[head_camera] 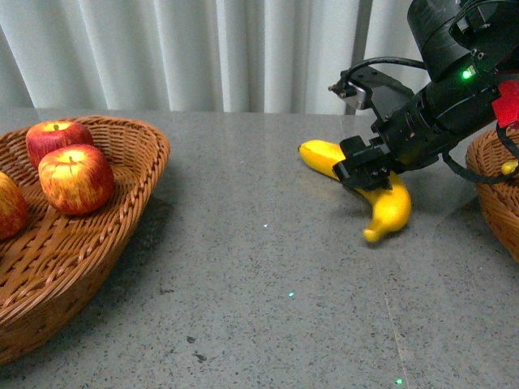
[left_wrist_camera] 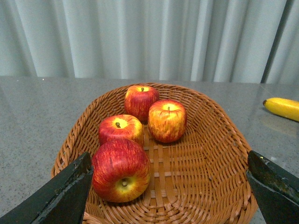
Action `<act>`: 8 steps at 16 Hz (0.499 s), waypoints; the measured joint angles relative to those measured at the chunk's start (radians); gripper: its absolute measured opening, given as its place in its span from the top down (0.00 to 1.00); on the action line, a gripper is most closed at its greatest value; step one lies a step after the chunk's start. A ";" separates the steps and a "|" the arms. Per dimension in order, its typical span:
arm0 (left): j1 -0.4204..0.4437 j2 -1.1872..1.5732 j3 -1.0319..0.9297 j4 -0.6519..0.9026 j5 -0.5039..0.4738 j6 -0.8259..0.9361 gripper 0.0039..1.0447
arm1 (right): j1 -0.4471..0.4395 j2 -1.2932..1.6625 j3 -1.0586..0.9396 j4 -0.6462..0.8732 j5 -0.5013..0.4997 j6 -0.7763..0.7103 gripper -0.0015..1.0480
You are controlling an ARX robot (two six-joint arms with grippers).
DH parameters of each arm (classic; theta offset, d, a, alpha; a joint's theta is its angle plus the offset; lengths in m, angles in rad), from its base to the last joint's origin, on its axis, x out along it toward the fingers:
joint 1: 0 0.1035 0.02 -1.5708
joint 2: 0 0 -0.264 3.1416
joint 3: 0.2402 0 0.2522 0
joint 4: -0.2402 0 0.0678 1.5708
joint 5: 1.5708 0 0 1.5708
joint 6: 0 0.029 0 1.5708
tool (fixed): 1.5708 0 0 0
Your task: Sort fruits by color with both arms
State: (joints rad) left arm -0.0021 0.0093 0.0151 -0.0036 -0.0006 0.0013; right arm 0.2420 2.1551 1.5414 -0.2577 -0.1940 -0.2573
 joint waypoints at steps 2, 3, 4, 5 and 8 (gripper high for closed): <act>0.000 0.000 0.000 0.000 0.000 0.000 0.06 | -0.008 -0.036 -0.006 0.035 -0.078 0.063 0.64; 0.000 0.000 0.000 -0.001 0.000 0.000 0.06 | -0.016 -0.072 -0.010 0.077 -0.127 0.108 0.64; 0.000 0.000 0.000 0.000 0.000 0.000 0.06 | -0.028 -0.104 -0.010 0.090 -0.159 0.137 0.64; 0.000 0.000 0.000 -0.001 0.000 0.000 0.06 | -0.044 -0.148 -0.016 0.117 -0.196 0.174 0.64; 0.000 0.000 0.000 0.000 0.000 0.000 0.06 | -0.192 -0.306 -0.088 0.122 -0.240 0.238 0.64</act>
State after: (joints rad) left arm -0.0021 0.0093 0.0151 -0.0040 -0.0006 0.0013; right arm 0.0502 1.8488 1.4536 -0.1356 -0.4343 -0.0189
